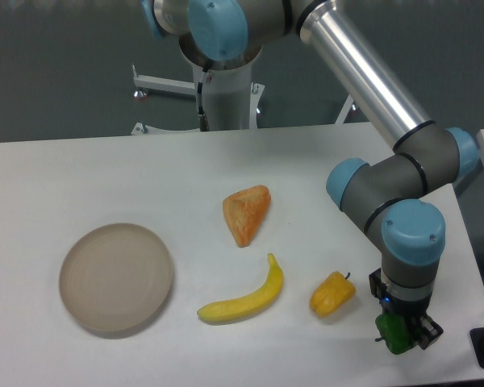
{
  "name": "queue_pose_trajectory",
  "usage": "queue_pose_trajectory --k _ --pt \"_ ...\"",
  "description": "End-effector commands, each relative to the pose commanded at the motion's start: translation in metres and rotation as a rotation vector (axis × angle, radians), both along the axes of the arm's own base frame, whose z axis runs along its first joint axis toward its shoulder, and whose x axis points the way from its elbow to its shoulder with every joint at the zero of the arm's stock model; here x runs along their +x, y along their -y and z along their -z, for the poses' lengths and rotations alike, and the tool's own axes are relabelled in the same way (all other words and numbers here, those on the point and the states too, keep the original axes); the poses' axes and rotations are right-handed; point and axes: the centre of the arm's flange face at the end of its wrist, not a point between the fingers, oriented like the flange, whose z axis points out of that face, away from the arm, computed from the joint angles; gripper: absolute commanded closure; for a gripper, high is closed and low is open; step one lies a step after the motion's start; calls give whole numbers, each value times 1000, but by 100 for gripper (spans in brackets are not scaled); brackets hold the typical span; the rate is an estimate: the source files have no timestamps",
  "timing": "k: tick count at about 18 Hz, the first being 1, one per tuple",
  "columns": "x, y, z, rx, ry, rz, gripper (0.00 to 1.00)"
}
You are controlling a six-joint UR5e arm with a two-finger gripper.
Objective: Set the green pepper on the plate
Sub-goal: 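Lift the green pepper held in the gripper off the table, then carry the green pepper across the table over the beige plate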
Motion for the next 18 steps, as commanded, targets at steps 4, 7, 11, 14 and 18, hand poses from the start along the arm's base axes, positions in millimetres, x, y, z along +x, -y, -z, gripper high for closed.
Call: queue_pose_trajectory --k 4,7,11,14,18 --pt "1 1 -2 2 2 1 45" --pt "4 2 -5 0 4 -1 45" --pt "32 -1 -24 -2 63 -8 45" --pt "73 -7 -40 16 109 -47 45" --pt "156 -4 -46 17 204 -145 45"
